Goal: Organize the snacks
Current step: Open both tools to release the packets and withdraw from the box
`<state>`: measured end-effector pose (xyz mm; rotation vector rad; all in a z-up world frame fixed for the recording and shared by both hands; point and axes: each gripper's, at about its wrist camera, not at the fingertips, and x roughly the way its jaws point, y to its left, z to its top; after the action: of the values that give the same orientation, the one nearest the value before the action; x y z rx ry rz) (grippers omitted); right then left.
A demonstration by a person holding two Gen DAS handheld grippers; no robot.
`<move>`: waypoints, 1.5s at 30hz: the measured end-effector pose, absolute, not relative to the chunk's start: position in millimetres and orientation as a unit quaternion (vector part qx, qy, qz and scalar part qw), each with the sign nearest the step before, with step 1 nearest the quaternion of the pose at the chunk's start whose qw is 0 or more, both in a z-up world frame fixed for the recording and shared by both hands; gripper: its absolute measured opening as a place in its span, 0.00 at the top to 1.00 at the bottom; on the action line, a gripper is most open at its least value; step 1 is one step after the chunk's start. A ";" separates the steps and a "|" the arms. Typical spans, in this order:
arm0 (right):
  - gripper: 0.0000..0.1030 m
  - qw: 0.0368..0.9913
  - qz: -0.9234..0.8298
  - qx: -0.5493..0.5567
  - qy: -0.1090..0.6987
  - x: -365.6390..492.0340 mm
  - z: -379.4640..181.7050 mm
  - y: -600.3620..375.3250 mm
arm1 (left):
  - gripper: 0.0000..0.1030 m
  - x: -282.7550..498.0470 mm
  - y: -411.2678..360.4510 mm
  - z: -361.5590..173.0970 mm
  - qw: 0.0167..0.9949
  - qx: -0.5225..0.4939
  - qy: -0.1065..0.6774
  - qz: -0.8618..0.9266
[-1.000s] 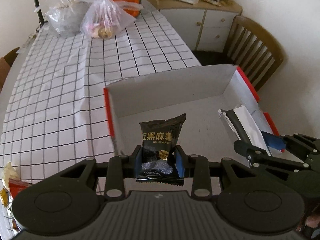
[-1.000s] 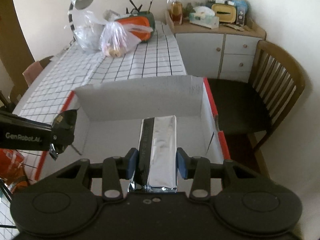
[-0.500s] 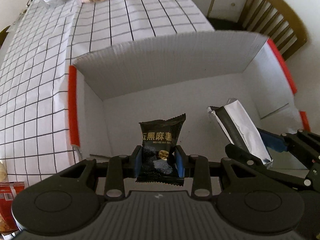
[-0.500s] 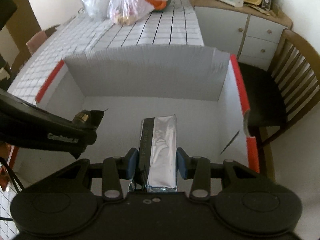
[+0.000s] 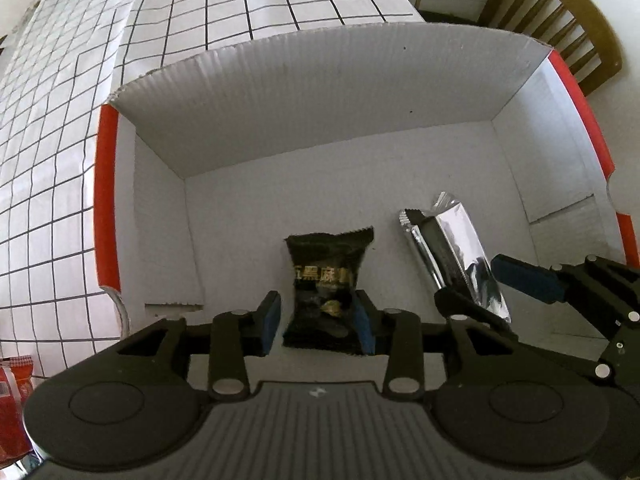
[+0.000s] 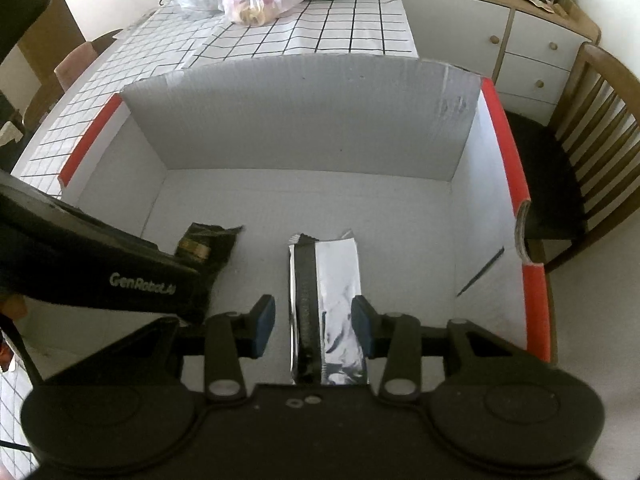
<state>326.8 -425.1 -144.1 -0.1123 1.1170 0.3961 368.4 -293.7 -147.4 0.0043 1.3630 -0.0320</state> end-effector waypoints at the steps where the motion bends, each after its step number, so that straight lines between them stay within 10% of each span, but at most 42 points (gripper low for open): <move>1: 0.60 0.828 0.188 -0.052 0.525 326.0 -142.8 -425.6 | 0.59 367.5 -292.9 -146.3 0.778 -0.001 0.628 -0.016; 45: 0.12 0.890 0.235 0.012 0.391 184.8 -27.0 -351.9 | 0.36 181.8 -159.1 -14.9 0.909 -0.048 0.410 -0.059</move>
<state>184.8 -351.9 -27.0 0.0259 0.8111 0.4887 181.8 -159.1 -14.9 -0.0985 0.8462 -0.1225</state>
